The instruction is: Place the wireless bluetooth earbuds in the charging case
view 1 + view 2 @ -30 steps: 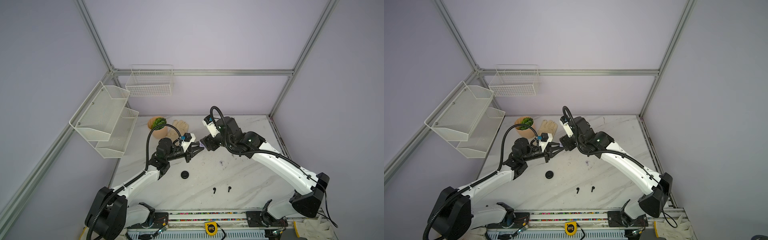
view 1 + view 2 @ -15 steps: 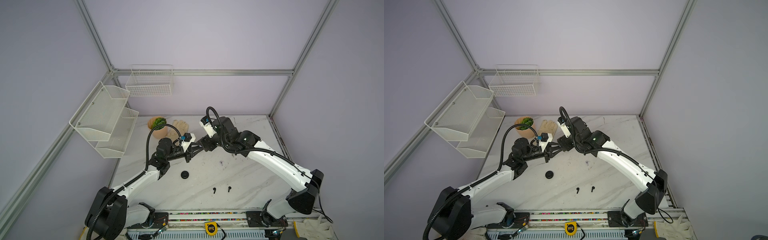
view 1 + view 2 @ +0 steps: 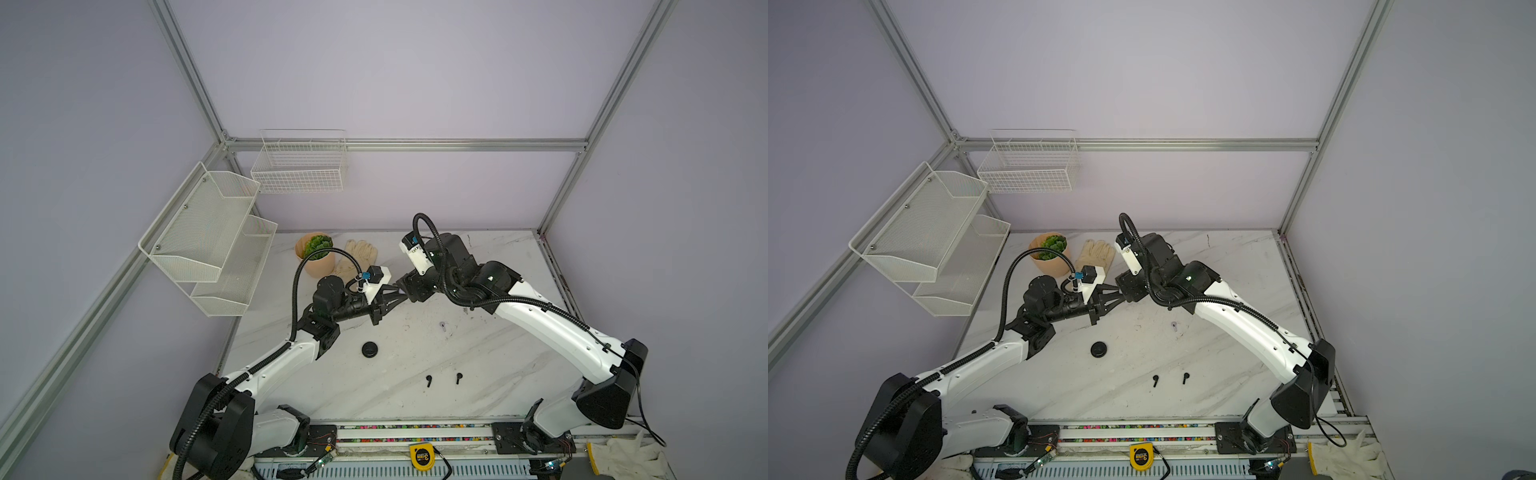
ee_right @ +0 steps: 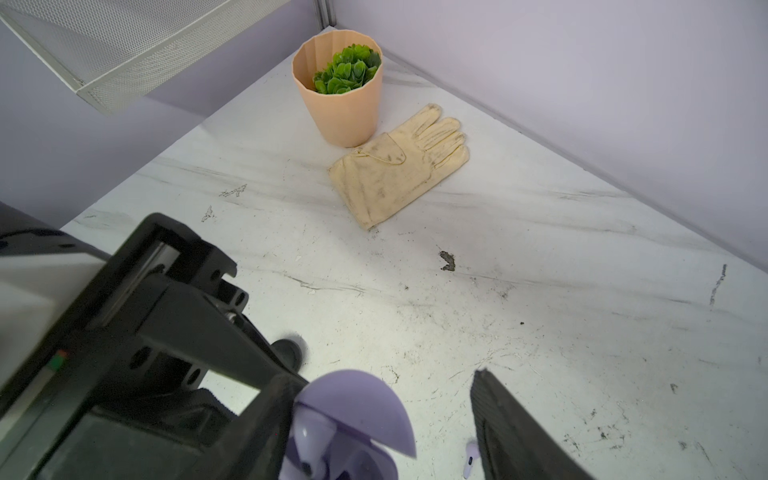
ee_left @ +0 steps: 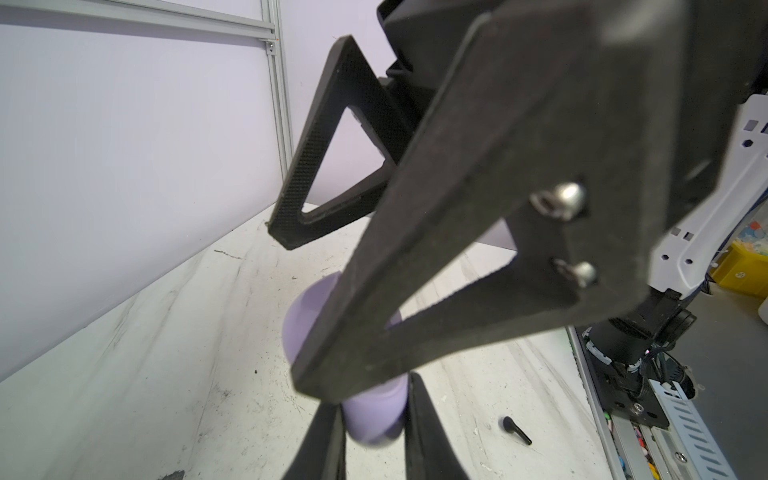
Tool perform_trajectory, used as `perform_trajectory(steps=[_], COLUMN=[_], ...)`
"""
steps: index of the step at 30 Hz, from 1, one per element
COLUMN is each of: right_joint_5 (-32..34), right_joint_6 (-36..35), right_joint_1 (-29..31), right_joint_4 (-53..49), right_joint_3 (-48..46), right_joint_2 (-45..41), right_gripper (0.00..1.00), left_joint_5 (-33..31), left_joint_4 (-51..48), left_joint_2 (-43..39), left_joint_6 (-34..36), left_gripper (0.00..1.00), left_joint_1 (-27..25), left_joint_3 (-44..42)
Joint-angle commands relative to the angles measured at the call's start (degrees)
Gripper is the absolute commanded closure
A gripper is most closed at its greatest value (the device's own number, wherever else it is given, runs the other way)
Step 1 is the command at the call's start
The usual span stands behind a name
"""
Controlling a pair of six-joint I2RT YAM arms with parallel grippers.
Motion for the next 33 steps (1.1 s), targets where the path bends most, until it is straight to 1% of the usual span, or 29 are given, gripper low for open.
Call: perform_trajectory(steps=[1,14,20,23,25,27,33], right_joint_5=[0.5,0.43,-2.17,-2.43,-3.51,-6.44,-11.82], right_joint_6=[0.09,0.36,-0.28,-0.15,-0.16,-0.29,-1.23], right_joint_1=[0.31,0.35,0.3,0.35,0.3,0.32,0.35], right_joint_4=[-0.23,-0.81,-1.74,-2.23,-2.33,-2.16,-2.02], right_joint_3=[1.05,-0.24,0.69,1.06,1.66,2.25,2.56], right_joint_2=[-2.19,-3.72,-3.07,-2.86,-3.21,-3.92,-5.11], right_gripper=[0.31,0.37,0.4,0.45,0.51,0.56,0.73], left_joint_5=[-0.02,-0.28,-0.17,-0.23,-0.16,0.09,0.61], left_joint_4=[2.74,3.01,3.01,3.01,3.01,3.03,2.82], left_joint_2=[-1.2,-1.04,-1.16,-1.21,-1.21,-1.23,-1.51], left_joint_6=[0.84,0.54,0.45,0.45,0.45,0.53,0.81], left_gripper=[1.0,1.0,1.0,1.0,1.0,1.0,1.0], left_joint_1=[0.05,0.05,0.04,0.06,0.05,0.05,0.04], left_joint_3=[3.87,3.99,4.06,4.01,3.95,3.97,4.23])
